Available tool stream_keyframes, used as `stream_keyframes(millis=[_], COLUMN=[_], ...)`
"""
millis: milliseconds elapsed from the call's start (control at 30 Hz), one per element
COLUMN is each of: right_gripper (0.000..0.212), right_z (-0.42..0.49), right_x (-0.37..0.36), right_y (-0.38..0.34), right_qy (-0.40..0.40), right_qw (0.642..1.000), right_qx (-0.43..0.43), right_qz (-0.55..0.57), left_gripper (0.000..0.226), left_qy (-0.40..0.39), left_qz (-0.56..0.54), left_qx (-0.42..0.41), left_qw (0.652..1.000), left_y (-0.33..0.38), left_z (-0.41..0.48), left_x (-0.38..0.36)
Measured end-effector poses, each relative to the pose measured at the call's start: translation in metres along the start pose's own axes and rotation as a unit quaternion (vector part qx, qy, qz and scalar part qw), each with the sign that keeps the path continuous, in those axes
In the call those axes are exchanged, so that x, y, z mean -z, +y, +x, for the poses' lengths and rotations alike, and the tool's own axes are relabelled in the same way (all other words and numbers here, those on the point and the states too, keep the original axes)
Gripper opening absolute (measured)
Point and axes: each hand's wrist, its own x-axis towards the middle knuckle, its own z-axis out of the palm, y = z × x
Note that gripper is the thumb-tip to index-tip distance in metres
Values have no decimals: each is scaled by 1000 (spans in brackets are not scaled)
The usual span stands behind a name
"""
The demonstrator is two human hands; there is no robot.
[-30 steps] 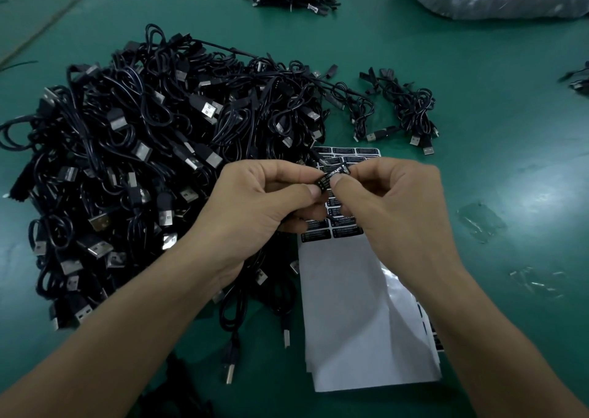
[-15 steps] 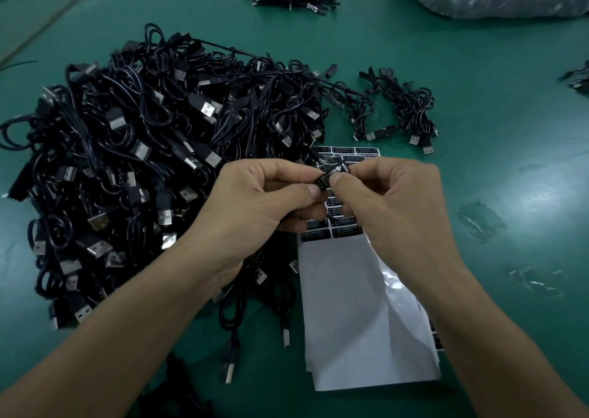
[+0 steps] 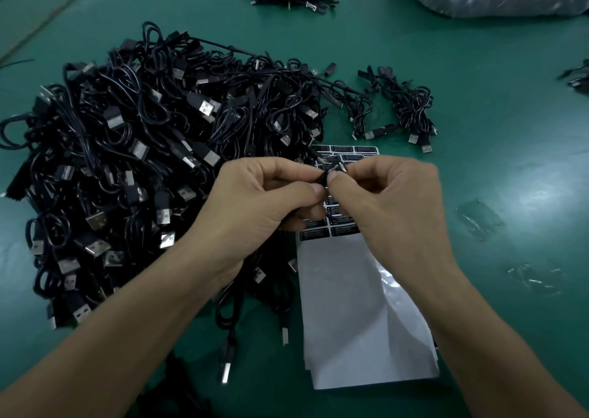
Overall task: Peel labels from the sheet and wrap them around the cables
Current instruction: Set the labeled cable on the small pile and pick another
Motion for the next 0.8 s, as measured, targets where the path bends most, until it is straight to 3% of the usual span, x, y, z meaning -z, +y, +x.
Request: stream_keyframes(millis=[333,700,800], right_gripper=[23,31,43], right_z=[-1,-4,-1], right_x=[1,1,5], right_y=[-1,-6,-1], right_qy=[-1,31,59], right_qw=[1000,997,991], right_qx=[4,7,-22], right_qz=[-8,-77,-120], left_gripper=[3,11,10], left_qy=[40,74,74], left_qz=[30,57,51], left_qx=[-31,-85,-90], left_qw=[998,992,992], left_y=[-4,-13,-13], left_z=[-1,0,0], left_x=[-6,-8,-7])
